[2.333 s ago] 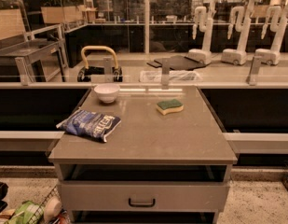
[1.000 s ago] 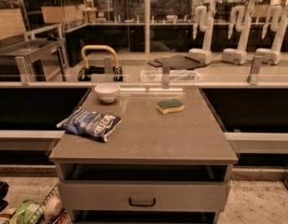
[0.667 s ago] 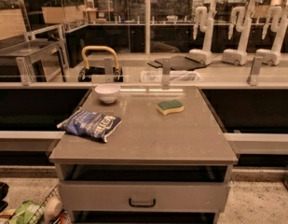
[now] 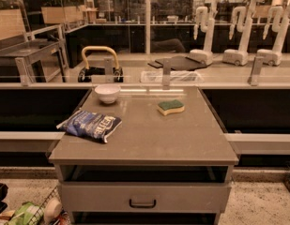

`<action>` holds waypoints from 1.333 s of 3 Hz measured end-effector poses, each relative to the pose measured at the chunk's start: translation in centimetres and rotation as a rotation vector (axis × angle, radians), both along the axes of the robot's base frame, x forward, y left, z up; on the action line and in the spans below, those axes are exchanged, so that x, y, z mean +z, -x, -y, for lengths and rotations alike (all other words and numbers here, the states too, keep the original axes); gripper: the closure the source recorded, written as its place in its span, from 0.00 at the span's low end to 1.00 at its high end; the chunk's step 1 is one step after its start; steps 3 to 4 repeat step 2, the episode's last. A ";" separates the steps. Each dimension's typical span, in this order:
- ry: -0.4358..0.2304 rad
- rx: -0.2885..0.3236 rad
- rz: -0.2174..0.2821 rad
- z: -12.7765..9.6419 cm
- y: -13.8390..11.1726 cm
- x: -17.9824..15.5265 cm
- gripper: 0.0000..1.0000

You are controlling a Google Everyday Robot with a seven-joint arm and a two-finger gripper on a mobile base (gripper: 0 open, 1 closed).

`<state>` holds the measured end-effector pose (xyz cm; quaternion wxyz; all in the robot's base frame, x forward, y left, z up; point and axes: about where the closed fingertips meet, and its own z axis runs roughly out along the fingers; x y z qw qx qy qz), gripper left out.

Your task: Place green can into bottom drawer

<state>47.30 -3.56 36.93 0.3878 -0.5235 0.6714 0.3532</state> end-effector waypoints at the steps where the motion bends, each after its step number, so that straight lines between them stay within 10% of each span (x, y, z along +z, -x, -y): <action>1: 0.011 0.003 0.004 0.0 0.0 0.2 0.00; 2: 0.227 -0.020 -0.013 2.0 -0.8 2.2 0.00; 4: 0.227 -0.020 -0.013 2.0 -0.8 2.2 0.00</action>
Offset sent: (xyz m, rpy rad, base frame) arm 0.0215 -0.0715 0.0698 -0.6159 0.0417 -0.0688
